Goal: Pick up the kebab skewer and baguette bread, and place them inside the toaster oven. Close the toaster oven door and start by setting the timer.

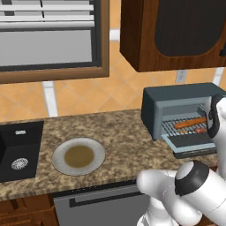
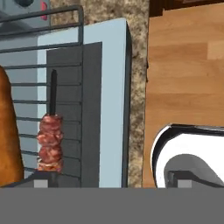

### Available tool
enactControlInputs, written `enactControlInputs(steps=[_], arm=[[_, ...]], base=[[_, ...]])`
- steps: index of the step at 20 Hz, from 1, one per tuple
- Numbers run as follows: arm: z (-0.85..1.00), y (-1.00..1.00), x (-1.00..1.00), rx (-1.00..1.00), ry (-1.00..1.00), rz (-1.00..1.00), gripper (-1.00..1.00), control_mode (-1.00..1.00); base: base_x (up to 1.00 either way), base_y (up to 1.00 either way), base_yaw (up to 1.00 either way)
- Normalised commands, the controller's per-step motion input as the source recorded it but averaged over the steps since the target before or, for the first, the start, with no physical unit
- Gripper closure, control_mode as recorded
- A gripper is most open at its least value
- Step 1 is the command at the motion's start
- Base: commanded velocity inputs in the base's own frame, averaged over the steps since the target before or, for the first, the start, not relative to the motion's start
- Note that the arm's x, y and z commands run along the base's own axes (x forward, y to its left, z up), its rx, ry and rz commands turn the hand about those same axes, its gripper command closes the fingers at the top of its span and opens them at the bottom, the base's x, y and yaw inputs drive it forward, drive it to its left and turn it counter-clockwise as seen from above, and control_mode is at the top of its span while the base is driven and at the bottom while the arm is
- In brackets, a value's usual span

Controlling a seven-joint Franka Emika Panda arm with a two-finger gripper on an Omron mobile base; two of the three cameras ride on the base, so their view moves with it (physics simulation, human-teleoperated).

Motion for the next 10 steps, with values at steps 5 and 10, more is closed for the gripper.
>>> enactControlInputs(steps=[5, 10], arm=[[-0.16, 0.00, -0.03, 0.00, 0.37, 0.06, -1.00, -1.00], [-0.25, 0.01, 0.00, 0.00, 0.24, 0.04, -1.00, -1.00]], base=[[0.00, 0.00, 0.00], [0.00, 0.00, 0.00]])
